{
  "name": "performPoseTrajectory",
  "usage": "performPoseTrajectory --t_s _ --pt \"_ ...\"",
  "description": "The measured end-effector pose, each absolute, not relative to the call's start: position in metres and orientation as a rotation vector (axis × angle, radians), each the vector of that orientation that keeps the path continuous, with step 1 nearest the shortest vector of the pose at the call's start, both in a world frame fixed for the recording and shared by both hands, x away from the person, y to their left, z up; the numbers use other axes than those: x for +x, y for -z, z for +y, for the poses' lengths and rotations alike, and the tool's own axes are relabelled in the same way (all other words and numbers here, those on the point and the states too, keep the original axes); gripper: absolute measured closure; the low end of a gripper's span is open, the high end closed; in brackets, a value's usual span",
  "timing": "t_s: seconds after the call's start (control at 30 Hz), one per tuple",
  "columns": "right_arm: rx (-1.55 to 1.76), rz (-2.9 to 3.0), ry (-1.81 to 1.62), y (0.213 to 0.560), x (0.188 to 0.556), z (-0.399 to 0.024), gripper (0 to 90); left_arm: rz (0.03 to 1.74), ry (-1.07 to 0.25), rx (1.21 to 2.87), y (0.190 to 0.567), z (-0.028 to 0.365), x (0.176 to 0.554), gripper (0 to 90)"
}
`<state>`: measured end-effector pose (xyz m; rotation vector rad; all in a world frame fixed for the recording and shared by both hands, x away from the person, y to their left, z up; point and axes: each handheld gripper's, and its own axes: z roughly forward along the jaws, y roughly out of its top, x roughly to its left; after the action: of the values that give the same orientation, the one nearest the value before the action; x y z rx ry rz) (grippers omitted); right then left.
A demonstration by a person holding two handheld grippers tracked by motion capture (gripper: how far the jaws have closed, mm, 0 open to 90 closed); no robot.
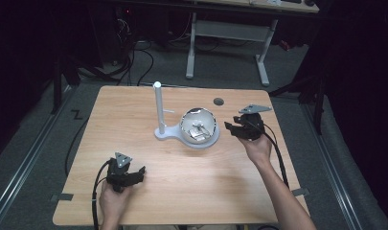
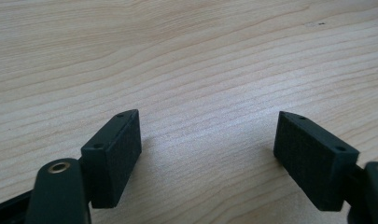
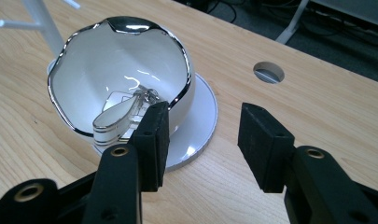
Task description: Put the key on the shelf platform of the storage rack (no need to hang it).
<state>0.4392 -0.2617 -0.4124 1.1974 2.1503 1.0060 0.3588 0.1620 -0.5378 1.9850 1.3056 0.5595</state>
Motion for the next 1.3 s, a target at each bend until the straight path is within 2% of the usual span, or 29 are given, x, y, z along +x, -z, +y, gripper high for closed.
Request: performPoseTrajectory --t_s 0.5,1.3 --pt "1.285 2.107 -1.068 0.411 0.412 -0.292 53.6 1.305 -0.56 1.986 0.538 0.162 0.359 23.3" --pt "1.323 2.056 -1.133 0.413 0.373 -0.316 53.6 1.306 -0.561 1.986 0.538 0.162 0.359 23.3"
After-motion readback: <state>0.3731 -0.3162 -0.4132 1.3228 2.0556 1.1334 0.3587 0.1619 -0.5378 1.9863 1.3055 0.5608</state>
